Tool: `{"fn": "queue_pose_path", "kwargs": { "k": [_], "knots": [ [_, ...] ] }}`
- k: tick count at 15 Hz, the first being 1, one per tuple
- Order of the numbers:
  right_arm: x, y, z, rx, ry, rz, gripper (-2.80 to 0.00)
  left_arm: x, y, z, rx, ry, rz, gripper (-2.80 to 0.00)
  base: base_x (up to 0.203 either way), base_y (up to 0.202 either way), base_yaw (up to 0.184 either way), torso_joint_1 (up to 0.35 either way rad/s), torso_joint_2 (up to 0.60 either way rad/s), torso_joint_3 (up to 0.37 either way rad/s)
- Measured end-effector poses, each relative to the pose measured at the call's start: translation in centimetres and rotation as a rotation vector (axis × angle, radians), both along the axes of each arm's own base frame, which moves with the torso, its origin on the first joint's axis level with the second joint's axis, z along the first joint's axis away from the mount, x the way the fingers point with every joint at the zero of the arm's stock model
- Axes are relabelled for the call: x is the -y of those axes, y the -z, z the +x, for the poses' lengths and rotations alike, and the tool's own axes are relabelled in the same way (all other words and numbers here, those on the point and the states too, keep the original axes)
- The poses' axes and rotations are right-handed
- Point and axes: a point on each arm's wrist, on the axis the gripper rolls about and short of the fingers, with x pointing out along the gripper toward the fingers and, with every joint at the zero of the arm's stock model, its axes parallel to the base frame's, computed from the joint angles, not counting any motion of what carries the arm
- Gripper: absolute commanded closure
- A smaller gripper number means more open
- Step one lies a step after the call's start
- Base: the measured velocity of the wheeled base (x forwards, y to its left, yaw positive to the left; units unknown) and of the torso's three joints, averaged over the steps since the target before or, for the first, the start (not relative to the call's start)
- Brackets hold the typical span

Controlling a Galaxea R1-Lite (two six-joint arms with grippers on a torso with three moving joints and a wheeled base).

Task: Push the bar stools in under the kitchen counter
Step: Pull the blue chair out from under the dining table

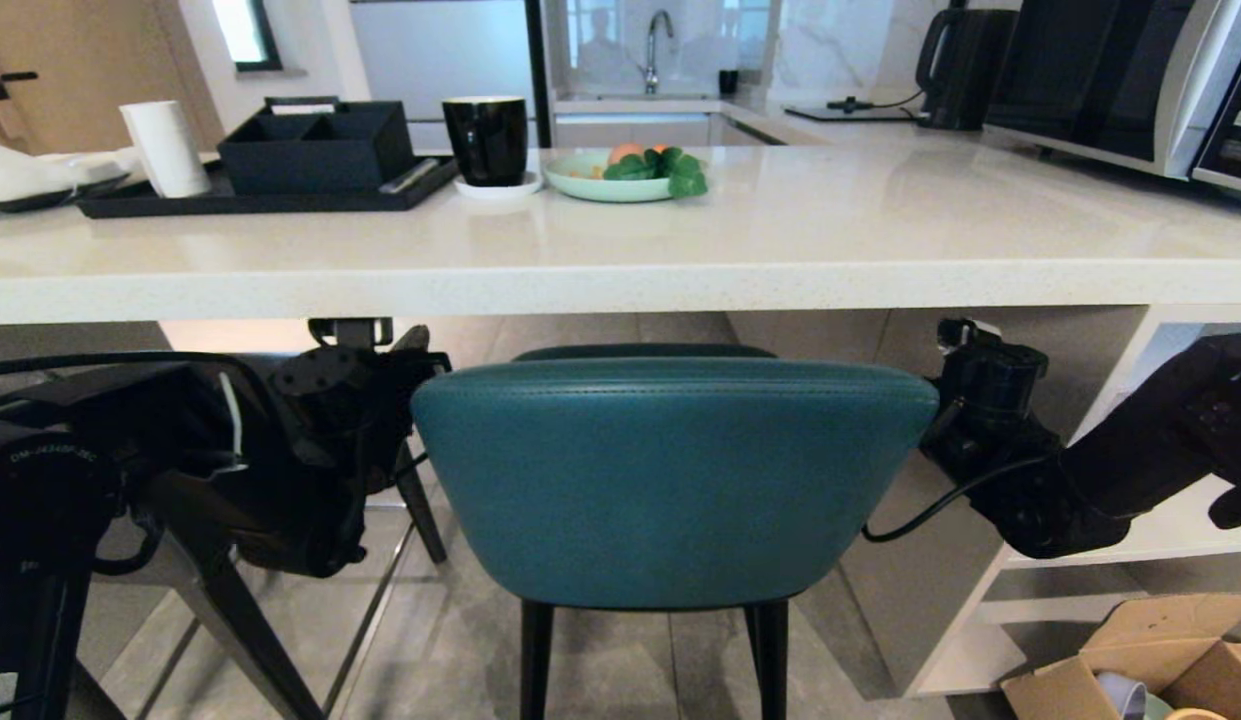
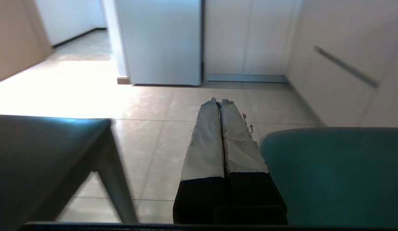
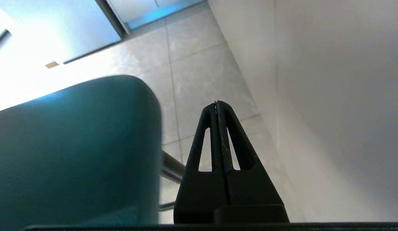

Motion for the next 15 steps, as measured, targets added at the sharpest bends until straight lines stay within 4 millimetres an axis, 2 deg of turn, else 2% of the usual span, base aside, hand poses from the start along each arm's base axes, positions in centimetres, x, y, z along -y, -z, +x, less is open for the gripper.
{"fn": "queue_pose_path", "kwargs": {
  "k": [4, 8, 12, 15],
  "knots": [
    [-2.8, 0.0, -0.2, 0.006, -0.064, 0.031, 0.00, 2.7, -0.3, 0.0, 0.009, 0.026, -0.014, 0.00, 0.000, 0.000, 0.000, 0.000, 0.00, 0.000],
    [-5.8, 0.1, -1.0, 0.009, -0.109, 0.032, 0.00, 3.6, -0.5, -0.2, 0.013, 0.038, -0.017, 0.00, 0.000, 0.000, 0.000, 0.000, 0.00, 0.000],
    [-6.4, 0.2, -1.6, 0.001, -0.118, 0.029, 0.00, 3.9, -0.4, -0.8, 0.007, 0.053, -0.012, 0.00, 0.000, 0.000, 0.000, 0.000, 0.00, 0.000],
    [-6.2, 0.4, -2.3, -0.019, -0.119, 0.022, 0.00, 3.6, 0.2, -2.3, -0.035, 0.067, 0.002, 0.00, 0.000, 0.000, 0.000, 0.000, 0.00, 0.000]
  ]
}}
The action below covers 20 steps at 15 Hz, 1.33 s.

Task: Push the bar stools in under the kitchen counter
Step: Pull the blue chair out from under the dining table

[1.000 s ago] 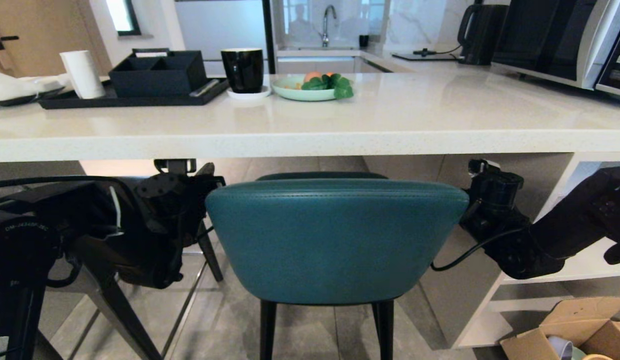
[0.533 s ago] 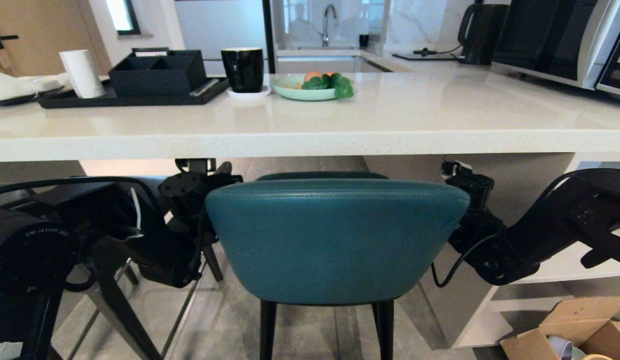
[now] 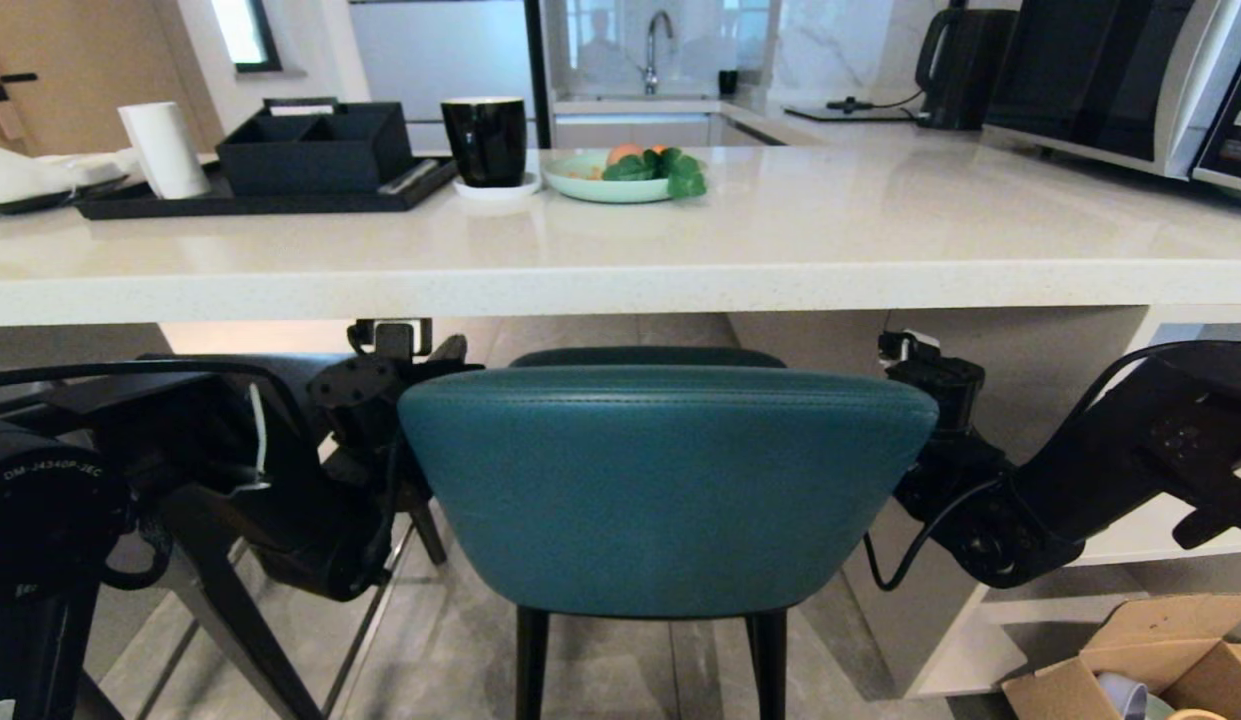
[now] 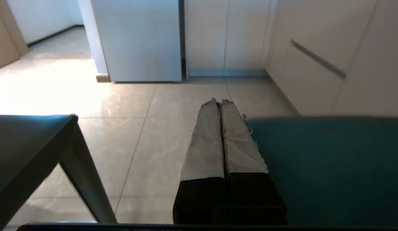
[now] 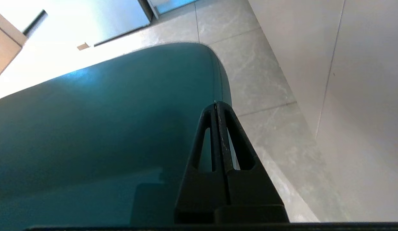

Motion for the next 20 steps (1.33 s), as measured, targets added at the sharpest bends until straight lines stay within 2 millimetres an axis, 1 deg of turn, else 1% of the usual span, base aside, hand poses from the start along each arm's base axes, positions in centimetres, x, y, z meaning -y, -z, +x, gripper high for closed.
{"fn": "queue_pose_path", "kwargs": {
  "k": [6, 9, 12, 14, 17, 20],
  "knots": [
    [0.6, 0.4, -1.0, 0.001, 0.006, -0.004, 0.00, -0.9, 2.0, -2.4, -0.115, -0.003, 0.043, 0.00, 0.000, 0.000, 0.000, 0.000, 0.00, 0.000],
    [0.5, 0.0, -1.1, 0.008, 0.005, -0.009, 0.00, -1.0, 2.8, -2.6, -0.139, -0.014, 0.100, 0.00, 0.000, 0.000, 0.000, 0.000, 0.00, 0.000],
    [0.6, -0.1, -1.3, 0.011, 0.003, -0.026, 0.00, -0.9, 3.2, -2.8, -0.157, -0.007, 0.109, 0.00, 0.000, 0.000, 0.000, 0.000, 0.00, 0.000],
    [0.6, 0.1, -1.7, 0.004, -0.005, -0.064, 0.00, -0.6, 3.2, -3.0, -0.159, 0.000, 0.112, 0.00, 0.000, 0.000, 0.000, 0.000, 0.00, 0.000],
    [0.3, 0.2, -2.1, 0.001, -0.018, -0.073, 0.00, 0.2, 3.2, -3.4, -0.161, 0.015, 0.114, 0.00, -0.164, 0.000, 0.000, 0.006, 0.00, 0.000],
    [0.2, -0.1, -1.9, 0.008, -0.020, -0.072, 0.00, 0.7, 3.1, -3.6, -0.158, 0.028, 0.114, 0.00, -0.192, 0.000, -0.002, 0.003, 0.00, 0.002]
  ]
}}
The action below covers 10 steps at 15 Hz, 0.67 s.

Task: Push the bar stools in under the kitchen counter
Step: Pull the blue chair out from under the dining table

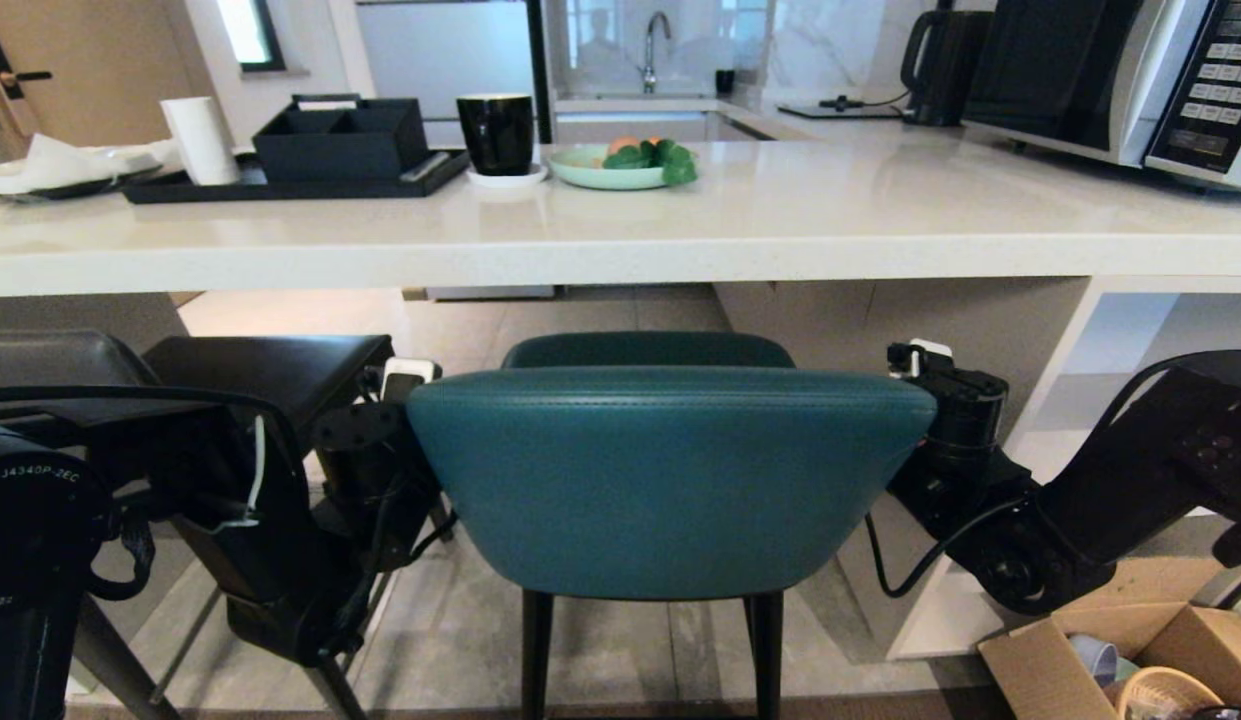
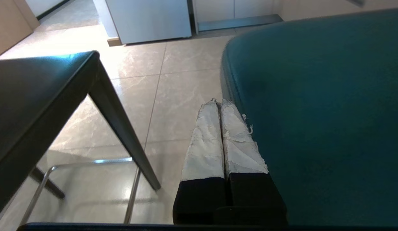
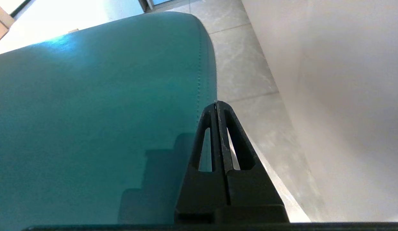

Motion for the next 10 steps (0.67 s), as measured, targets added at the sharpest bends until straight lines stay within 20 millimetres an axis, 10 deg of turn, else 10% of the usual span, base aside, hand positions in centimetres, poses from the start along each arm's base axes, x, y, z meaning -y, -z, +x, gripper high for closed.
{"fn": "queue_pose_path", "kwargs": {
  "k": [10],
  "knots": [
    [-0.9, -0.9, -1.1, -0.028, -0.016, -0.013, 0.00, 0.2, 0.1, -0.2, -0.001, 0.007, 0.005, 0.00, -0.059, 0.000, 0.000, -0.001, 0.00, 0.002]
  ]
}}
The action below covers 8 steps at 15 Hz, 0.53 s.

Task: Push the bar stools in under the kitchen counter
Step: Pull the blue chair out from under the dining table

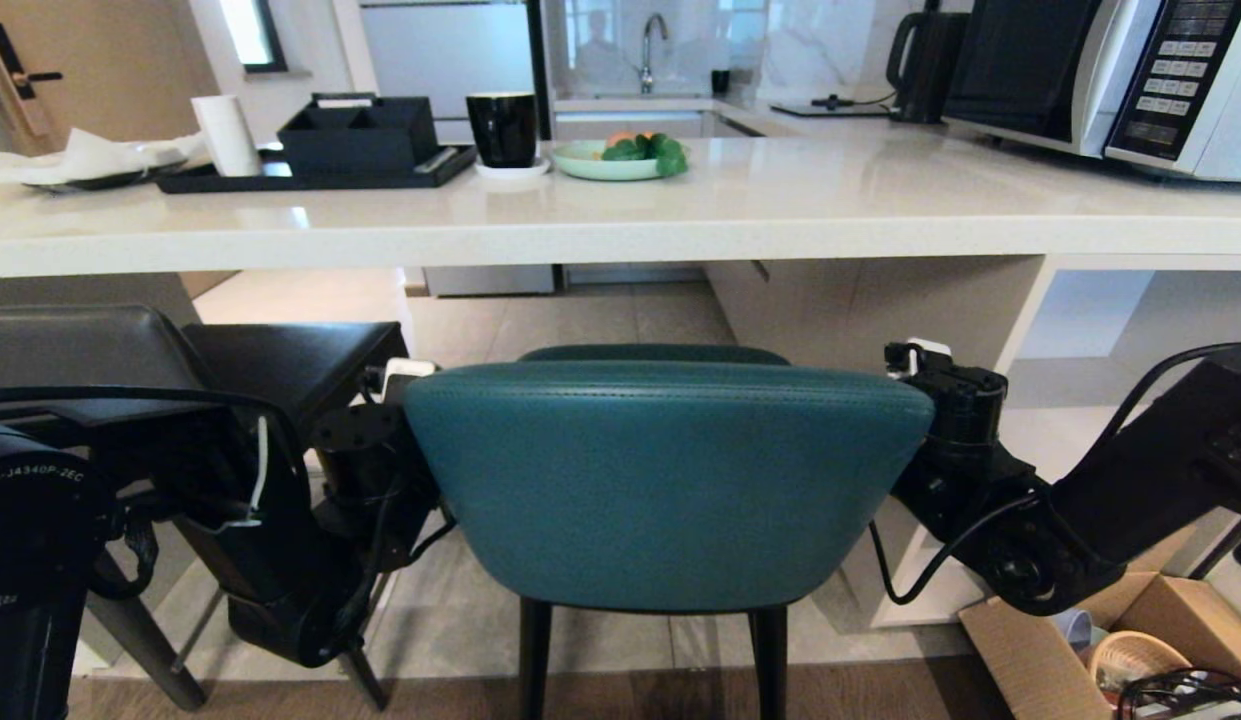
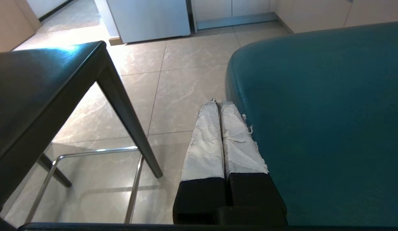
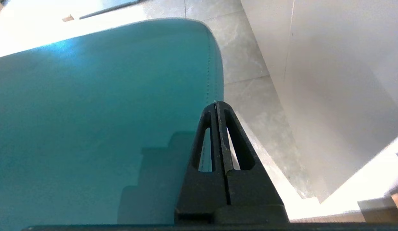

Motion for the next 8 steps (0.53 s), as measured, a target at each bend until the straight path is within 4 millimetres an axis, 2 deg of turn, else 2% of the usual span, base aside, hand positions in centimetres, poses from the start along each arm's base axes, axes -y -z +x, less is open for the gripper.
{"fn": "queue_pose_path", "kwargs": {
  "k": [4, 8],
  "knots": [
    [-0.6, 0.0, -1.6, -0.017, -0.005, -0.011, 0.00, 0.5, 0.6, -2.0, -0.050, 0.039, 0.014, 0.00, 0.000, 0.000, 0.000, 0.000, 0.00, 0.000],
    [-1.3, -0.5, -4.7, -0.043, -0.047, -0.030, 0.00, 0.3, 0.6, -2.4, -0.063, 0.050, 0.019, 0.00, 0.000, 0.000, 0.000, 0.000, 0.00, 0.000]
  ]
}}
